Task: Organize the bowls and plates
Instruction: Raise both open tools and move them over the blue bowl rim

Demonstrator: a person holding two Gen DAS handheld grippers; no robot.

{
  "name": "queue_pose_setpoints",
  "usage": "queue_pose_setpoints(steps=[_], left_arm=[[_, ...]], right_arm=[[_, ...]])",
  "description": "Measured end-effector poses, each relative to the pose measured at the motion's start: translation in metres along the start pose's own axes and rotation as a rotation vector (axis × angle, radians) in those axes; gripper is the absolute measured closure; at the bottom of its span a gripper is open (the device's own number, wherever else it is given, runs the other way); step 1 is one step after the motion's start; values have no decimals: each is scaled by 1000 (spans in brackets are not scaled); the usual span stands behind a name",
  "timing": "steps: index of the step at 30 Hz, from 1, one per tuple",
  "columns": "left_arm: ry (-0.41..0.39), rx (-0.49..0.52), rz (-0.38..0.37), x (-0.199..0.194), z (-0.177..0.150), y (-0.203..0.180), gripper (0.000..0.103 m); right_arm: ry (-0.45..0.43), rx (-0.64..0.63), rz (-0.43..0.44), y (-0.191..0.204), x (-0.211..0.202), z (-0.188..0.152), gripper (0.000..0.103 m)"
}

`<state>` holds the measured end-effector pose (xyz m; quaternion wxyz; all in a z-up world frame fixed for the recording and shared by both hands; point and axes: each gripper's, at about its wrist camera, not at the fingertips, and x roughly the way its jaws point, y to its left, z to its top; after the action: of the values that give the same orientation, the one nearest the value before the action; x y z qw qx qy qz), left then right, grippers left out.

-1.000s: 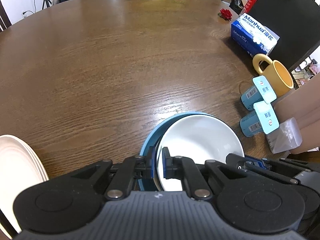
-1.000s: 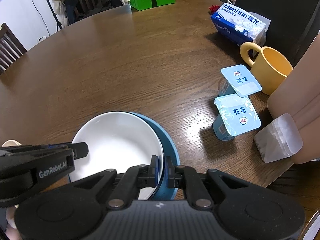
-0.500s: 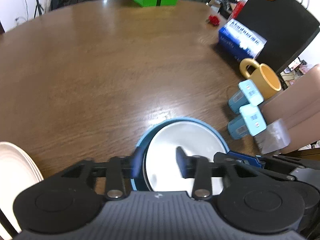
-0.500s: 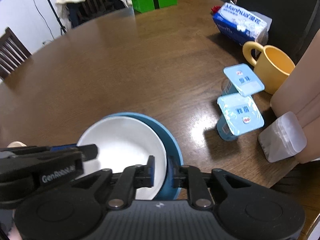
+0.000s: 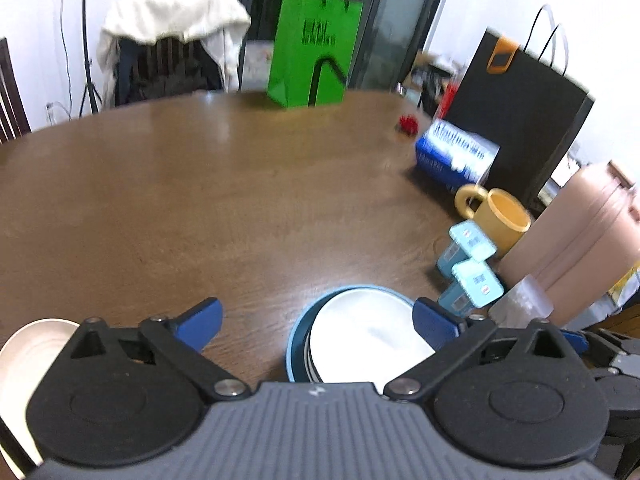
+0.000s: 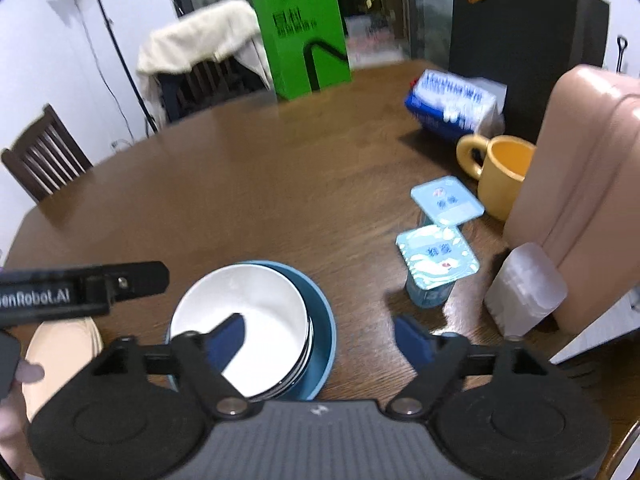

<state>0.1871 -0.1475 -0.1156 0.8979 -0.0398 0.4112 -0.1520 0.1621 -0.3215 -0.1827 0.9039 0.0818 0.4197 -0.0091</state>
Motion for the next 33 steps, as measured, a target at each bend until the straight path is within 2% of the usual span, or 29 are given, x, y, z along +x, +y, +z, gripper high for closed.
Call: queue_pose_setpoints(steps=[1, 3, 11, 19, 28, 33], left_arm=[[-14, 2, -1, -5, -3, 0, 0], [-32, 2, -5, -14, -10, -1, 0], [-56, -33, 17, -47, -33, 3, 0], [-62, -58, -5, -71, -50, 20, 0], [-82, -53, -33, -83, -47, 56, 0], [-49, -61, -52, -78, -50, 68, 0]], right_arm=[[-18, -11, -2, 0, -6, -4, 4], [-51, -27, 1, 1, -18, -12, 0], [-98, -32, 37, 5, -52, -34, 0], [-124, -31, 48, 15, -74, -45, 0], [-151, 43, 13, 35, -80, -45, 0], [-139, 60, 8, 49, -74, -50, 0]])
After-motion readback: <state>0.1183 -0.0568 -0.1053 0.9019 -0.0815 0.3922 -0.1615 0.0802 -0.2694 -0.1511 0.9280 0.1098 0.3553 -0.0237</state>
